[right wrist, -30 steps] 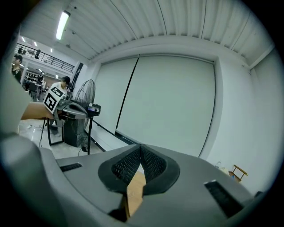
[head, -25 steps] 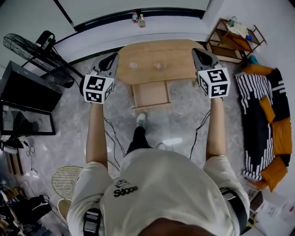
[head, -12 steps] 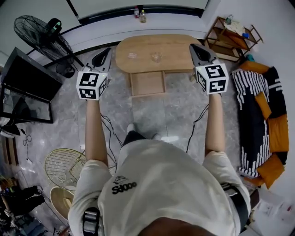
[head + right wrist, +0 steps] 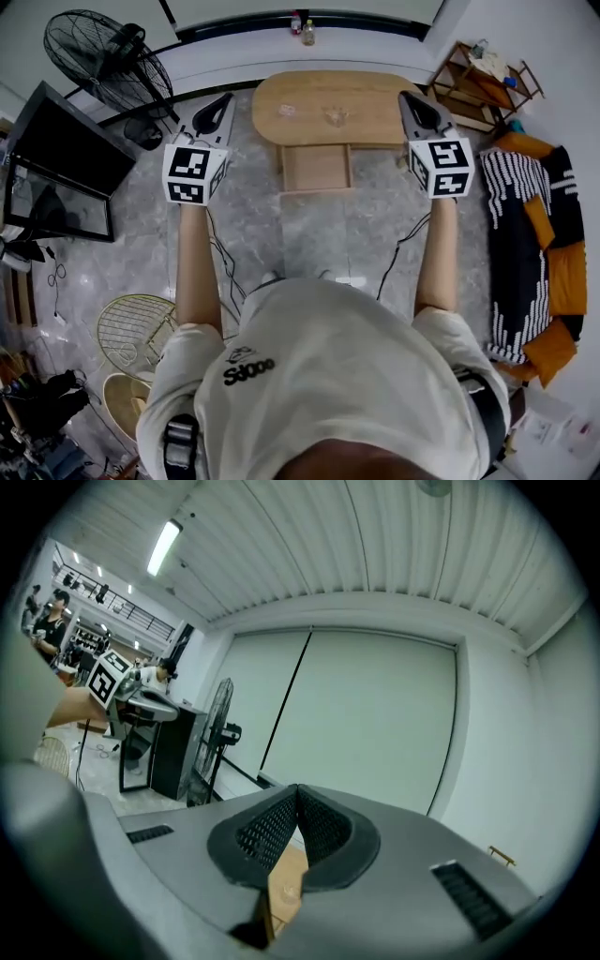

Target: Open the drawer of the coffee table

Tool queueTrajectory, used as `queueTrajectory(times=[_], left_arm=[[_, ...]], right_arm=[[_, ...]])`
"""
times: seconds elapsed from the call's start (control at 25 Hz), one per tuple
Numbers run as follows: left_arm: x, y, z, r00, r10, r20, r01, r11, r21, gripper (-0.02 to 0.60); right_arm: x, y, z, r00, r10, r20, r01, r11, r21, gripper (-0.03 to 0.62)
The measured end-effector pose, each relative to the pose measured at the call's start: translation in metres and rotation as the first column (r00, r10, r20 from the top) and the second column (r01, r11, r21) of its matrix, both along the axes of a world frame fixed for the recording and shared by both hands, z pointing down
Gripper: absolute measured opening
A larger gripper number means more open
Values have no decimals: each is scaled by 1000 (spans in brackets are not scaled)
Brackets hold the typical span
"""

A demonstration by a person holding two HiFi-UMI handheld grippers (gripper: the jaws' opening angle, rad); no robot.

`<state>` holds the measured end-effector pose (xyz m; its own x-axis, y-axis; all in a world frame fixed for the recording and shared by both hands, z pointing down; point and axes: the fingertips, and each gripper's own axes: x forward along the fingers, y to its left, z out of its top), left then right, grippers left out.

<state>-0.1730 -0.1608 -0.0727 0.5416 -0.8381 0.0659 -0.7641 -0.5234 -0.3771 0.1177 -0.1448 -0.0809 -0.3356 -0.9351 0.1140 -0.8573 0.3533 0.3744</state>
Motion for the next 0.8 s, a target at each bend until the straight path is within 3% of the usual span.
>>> queueTrajectory(times=[0.12, 0.36, 0.8], left_arm=[[-20, 2, -6, 1000, 15, -9, -15, 1000, 6, 20], [-44, 2, -16, 1000, 21, 14, -22, 999, 41, 20], [-52, 0, -18, 997, 57, 43, -60, 996, 62, 20]], right_arm=[[-23, 5, -10, 999, -7, 34, 6, 1000, 29, 6], [-54, 3, -9, 1000, -1, 9, 1, 1000, 31, 6], [-97, -5, -15, 999, -30, -30, 32, 999, 40, 6]])
